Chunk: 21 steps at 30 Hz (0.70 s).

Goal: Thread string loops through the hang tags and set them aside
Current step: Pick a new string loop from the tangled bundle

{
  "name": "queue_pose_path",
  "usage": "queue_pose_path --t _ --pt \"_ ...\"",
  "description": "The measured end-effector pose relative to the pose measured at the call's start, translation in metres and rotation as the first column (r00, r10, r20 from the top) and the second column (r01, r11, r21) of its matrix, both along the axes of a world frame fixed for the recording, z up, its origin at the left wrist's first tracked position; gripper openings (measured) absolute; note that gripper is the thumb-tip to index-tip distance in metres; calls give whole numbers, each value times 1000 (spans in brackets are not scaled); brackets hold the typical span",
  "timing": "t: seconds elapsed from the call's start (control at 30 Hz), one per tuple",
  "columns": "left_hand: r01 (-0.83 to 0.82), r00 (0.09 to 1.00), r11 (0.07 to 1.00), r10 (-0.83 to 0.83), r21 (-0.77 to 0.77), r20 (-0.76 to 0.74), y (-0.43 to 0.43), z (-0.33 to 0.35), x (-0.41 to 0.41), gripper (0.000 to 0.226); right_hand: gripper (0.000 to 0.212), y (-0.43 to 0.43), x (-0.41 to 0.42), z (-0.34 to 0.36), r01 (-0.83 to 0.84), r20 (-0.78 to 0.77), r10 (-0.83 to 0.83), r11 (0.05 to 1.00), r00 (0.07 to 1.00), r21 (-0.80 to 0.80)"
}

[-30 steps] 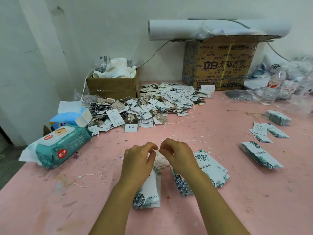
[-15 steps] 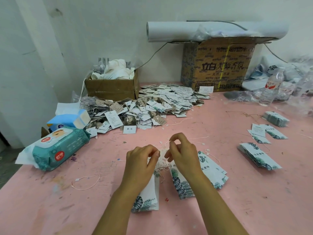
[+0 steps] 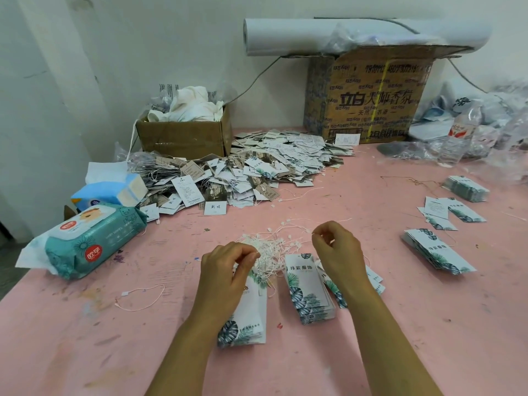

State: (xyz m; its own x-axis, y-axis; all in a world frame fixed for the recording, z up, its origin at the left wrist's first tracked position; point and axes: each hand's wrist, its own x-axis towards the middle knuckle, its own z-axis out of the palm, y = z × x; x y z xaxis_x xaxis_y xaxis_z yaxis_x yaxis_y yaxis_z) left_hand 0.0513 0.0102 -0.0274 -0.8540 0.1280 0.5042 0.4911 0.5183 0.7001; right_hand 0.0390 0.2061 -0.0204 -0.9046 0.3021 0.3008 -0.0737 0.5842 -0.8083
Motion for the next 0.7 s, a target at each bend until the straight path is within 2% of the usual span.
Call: queue_pose_path --t 0.1,0.17,0.33,0.4,0.47,0.5,0.57,0.63,0.7 --pt "1 1000 1000 -1 -15 -8 -2 0 -1 10 8 6 -1 -5 -12 82 1 991 997 130" --pt "-13 1000 1000 13 -13 -7 -2 0 -1 8 10 9 -2 -7 -6 100 -15 979 995 206" --pt "-25 1000 1000 25 -17 2 -2 -1 1 3 11 17 -1 -13 -16 198 -47 952 979 305" --pt "-48 999 999 48 -8 13 -2 -1 2 4 20 18 -1 -13 -33 257 -60 939 965 342" --pt "-55 998 998 56 -2 17 -2 -1 2 4 39 16 0 -11 -58 264 -61 905 963 421" --pt "-49 999 999 49 -2 14 -2 -1 3 4 49 14 2 -9 -91 222 -10 893 975 440" --pt "-26 1000 1000 26 -8 -1 0 -1 4 4 59 6 7 -4 -260 113 235 898 965 356" --pt "-2 1000 1000 2 -11 -9 3 0 5 5 57 -6 14 -1 -498 87 491 847 867 185" --pt "11 1000 1000 -11 -13 -11 6 1 6 6 47 -15 16 -4 -607 113 597 786 794 118"
